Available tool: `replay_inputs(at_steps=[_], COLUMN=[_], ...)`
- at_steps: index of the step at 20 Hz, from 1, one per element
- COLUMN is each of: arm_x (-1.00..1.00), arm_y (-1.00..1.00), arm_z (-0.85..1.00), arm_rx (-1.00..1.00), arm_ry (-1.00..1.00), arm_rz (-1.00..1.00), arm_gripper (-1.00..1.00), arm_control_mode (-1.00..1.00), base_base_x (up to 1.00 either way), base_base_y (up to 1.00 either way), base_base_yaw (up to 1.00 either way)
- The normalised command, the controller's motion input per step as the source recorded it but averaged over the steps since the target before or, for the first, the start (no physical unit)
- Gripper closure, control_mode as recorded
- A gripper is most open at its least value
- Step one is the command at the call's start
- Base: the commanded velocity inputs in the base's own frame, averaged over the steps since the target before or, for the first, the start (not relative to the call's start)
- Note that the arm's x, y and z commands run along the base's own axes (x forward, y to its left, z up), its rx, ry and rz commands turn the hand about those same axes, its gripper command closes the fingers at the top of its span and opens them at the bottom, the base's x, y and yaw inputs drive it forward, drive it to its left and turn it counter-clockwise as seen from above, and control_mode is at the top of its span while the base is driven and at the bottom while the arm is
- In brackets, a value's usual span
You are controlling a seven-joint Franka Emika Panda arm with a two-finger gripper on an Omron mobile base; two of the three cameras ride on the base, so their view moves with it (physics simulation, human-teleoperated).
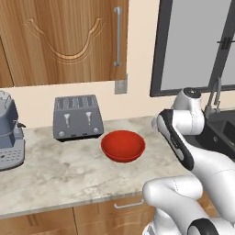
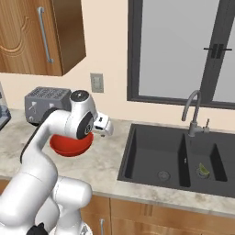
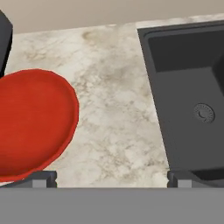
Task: Clear the mugs and bowl far away from the sink.
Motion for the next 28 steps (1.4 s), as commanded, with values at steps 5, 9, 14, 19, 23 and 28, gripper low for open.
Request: replay_inputs(at_steps=[5, 9, 14, 19, 23, 28], arm_x=[0.35, 0.41, 0.2, 0.04, 0.0, 0.0], arm_y=[0.24, 0.54, 0.45, 0.33, 0.06, 0.0], arm_z=[-0.02, -0.28, -0.31, -0.37, -0.33, -0.31], arm_rx=[-0.04, 0.0, 0.0, 0.0, 0.0, -0.03], arm_ry=[0.0, 0.02, 0.02, 0.06, 0.03, 0.01], arm_rz=[0.0, 0.03, 0.06, 0.11, 0.12, 0.09], arm_gripper=[-1.0, -1.0, -1.0, -1.0, -1.0, -1.0], arm_control_mode=[-1.0, -1.0, -1.0, -1.0, -1.0, -1.0], base_base_x=[0.0, 0.0, 0.0, 0.0, 0.0, 0.0], base_base_y=[0.0, 0.0, 0.0, 0.0, 0.0, 0.0], base_base_yaw=[0.0, 0.0, 0.0, 0.0, 0.0, 0.0])
